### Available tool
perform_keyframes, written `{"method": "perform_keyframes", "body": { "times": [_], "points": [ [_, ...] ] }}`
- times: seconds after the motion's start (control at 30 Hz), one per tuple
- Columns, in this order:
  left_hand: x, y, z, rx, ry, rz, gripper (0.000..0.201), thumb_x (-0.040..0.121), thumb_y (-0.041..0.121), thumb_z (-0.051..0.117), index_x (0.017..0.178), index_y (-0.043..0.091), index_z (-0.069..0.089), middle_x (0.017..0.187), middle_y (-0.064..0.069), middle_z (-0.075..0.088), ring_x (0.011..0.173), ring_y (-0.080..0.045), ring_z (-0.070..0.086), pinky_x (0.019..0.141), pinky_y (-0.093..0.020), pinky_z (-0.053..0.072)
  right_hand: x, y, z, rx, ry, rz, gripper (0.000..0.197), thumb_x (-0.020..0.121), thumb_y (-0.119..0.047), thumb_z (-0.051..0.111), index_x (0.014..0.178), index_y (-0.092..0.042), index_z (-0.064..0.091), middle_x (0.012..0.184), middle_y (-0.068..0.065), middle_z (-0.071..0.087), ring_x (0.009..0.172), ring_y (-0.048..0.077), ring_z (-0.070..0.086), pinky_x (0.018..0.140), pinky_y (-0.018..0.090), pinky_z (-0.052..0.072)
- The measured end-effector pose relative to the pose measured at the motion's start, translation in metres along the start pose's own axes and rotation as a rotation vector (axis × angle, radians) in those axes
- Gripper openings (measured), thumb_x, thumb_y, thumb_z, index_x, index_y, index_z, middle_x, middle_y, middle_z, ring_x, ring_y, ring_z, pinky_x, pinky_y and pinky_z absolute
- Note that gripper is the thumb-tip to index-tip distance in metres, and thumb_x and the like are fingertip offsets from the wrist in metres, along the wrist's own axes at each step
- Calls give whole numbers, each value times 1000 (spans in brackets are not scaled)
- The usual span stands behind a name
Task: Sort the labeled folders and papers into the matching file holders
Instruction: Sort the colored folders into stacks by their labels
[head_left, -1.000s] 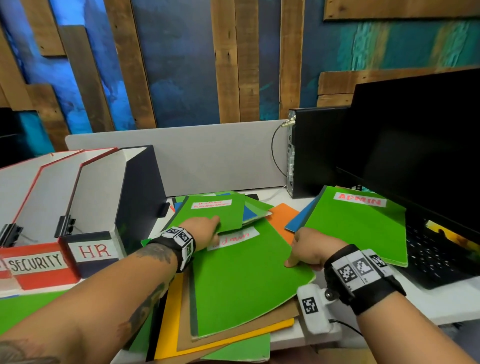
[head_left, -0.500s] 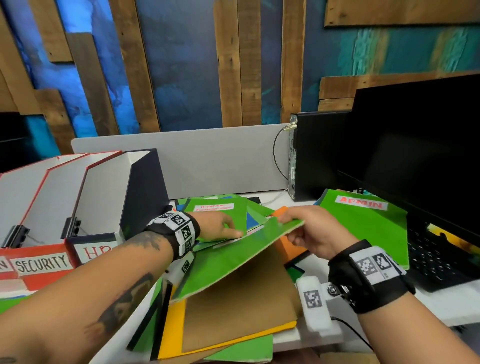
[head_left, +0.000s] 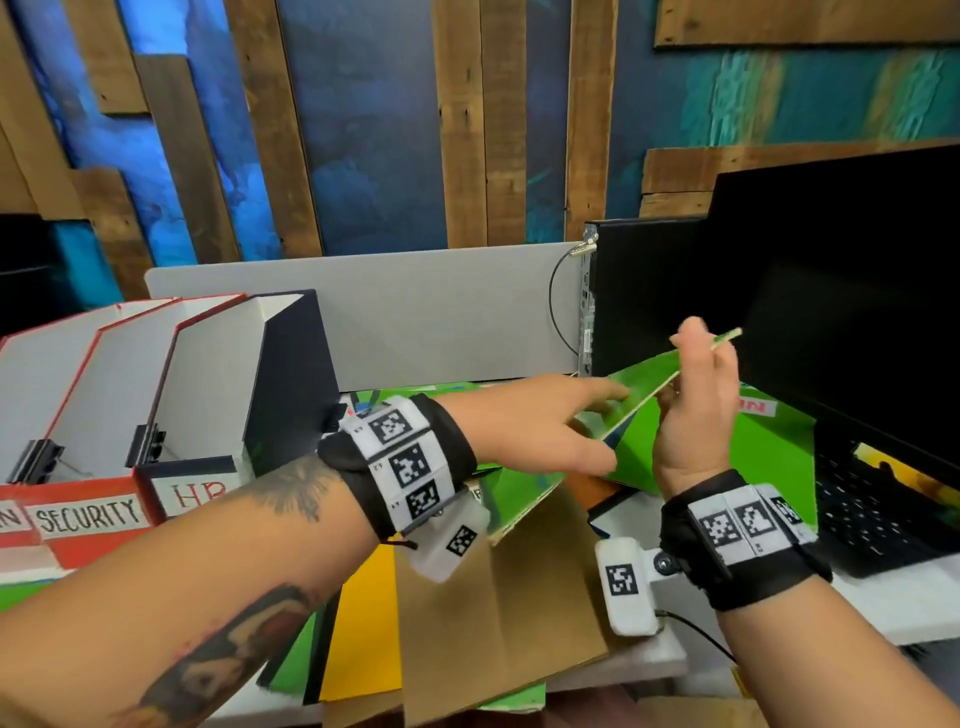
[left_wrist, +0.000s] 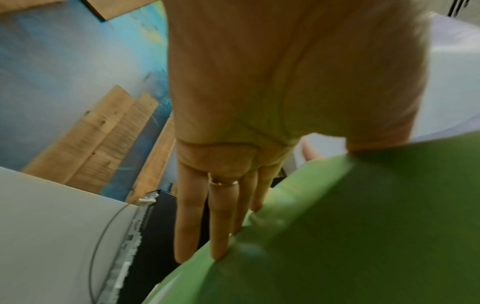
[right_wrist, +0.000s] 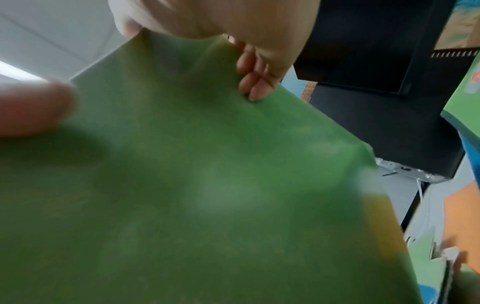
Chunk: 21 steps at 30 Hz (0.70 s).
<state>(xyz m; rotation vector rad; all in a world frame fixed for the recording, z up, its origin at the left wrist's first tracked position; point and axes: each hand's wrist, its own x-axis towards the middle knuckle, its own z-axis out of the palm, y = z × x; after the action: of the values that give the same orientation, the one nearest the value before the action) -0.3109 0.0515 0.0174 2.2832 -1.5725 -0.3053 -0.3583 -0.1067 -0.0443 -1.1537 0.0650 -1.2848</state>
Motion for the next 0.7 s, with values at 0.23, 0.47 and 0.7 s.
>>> {"method": "perform_keyframes", "body": {
  "times": [0.23,0.47,0.7],
  "points": [
    [8,22,47,396,68,82,51,93,9,46,144,16,41,84,-11,58,74,-31,56,56,-36,43,8,-30,-11,-709,130,-350,37,73,-21,67,109,-19,61,114,-8,46,114,24,48,98,39,35],
    [19,28,45,530,359,154,18,90,9,57,104,13,69,96,-13,69,86,-36,64,61,-36,40,13,-57,-10,-948,-677,-115,25,85,-38,57,85,-20,74,81,-4,71,86,16,66,82,42,55],
    [18,8,21,458,680,138,28,78,52,75,73,26,70,77,7,66,71,-16,61,55,-29,43,6,-78,-16,-1097,-962,48,44,77,-51,35,80,-21,67,74,0,64,76,19,61,74,49,52]
  ]
}}
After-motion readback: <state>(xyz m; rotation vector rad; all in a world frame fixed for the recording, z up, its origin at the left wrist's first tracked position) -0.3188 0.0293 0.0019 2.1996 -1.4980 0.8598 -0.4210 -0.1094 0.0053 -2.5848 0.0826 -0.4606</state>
